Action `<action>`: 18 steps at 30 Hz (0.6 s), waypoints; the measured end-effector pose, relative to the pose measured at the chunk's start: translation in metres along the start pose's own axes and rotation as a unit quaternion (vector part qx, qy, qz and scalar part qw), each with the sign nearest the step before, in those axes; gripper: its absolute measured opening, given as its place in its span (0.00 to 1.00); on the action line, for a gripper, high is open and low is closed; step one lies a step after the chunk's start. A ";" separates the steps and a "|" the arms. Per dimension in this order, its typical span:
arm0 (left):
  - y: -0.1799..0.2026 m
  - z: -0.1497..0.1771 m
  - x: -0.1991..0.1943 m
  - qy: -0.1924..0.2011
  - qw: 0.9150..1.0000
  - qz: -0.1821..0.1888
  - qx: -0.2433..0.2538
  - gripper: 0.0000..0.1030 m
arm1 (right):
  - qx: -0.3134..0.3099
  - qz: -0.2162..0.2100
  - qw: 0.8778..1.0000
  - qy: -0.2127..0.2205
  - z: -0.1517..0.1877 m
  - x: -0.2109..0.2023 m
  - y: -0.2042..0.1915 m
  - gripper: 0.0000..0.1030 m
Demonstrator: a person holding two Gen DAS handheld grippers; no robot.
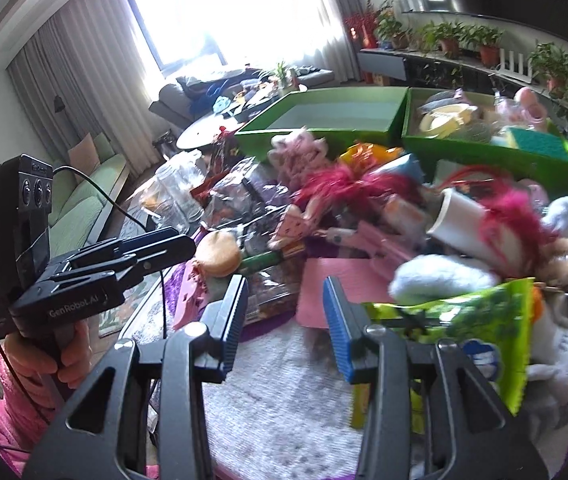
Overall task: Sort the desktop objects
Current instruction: 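Reach the right gripper down to the pink plastic clip on the blanket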
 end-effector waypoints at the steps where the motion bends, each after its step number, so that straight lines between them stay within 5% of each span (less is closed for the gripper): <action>1: -0.003 0.003 0.000 -0.002 1.000 -0.001 -0.003 0.39 | -0.002 -0.002 1.000 -0.004 0.001 0.003 -0.002 0.39; 18: -0.062 0.037 0.022 -0.036 0.998 -0.051 -0.015 0.39 | -0.020 -0.018 0.996 -0.082 0.032 0.060 -0.038 0.39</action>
Point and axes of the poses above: each gripper's, at about its wrist camera, not at the fingertips, and x roughly the way its jaws point, y to its right, z to its underside, the point moved 1 cm from there along x, roughly the way its jaws point, and after that the axes turned 14 degrees about x, right-handed, at the moved point
